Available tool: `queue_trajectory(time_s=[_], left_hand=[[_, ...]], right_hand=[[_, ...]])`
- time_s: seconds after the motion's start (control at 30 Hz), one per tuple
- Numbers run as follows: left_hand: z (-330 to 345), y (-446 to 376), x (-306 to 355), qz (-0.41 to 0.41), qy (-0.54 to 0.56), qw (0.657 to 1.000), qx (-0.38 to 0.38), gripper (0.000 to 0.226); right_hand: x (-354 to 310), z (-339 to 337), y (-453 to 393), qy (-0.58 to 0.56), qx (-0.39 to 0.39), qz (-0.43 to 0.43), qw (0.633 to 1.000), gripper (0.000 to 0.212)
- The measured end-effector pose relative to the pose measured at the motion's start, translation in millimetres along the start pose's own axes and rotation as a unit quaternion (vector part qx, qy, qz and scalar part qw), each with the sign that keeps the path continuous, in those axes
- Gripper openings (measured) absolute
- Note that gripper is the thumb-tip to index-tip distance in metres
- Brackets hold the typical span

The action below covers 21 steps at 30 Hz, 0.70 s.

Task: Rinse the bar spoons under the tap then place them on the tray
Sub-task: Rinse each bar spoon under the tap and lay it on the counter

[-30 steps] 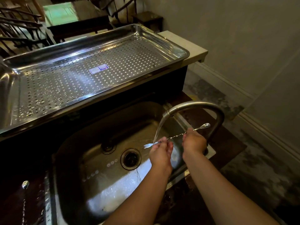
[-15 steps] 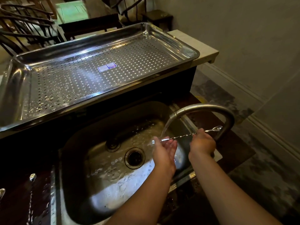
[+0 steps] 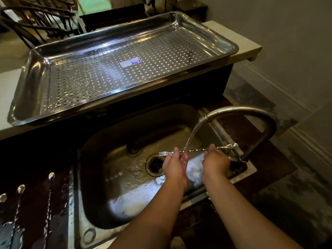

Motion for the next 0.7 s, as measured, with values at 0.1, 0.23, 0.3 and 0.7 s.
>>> queue_trajectory(time_s=[0.1, 0.23, 0.3, 0.7], left_hand=[[-21.0, -0.1, 15.4, 0.018, 0.004, 1.0, 0.016, 0.014], [-54.6, 3.8, 41.2, 0.043, 0.023, 0.997, 0.059, 0.012], [-72.0, 8.4, 54.3, 0.054, 0.027, 0.995, 0.078, 0.012], [-178.9, 38.0, 139.4, 0.108, 0.043, 0.984, 0.134, 0.014]], right_hand=[[17.5, 17.9, 11.9, 0.027, -0.015, 0.006, 1.0, 0.031], [37.8, 42.0, 31.1, 0.059, -0.044, 0.018, 0.997, 0.033], [47.6, 55.9, 42.2, 0.054, -0.062, 0.028, 0.996, 0.034], [97.2, 154.8, 124.1, 0.107, -0.189, 0.017, 0.976, 0.036]])
Point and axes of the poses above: each hand's wrist, its own y-axis away from the middle knuckle, its own z-axis out of the palm, x = y × z, the point moved 7 cm from there along -y, towards the middle knuckle, and after that the axes turned 8 degrees about -x, right-handed, at the moved point
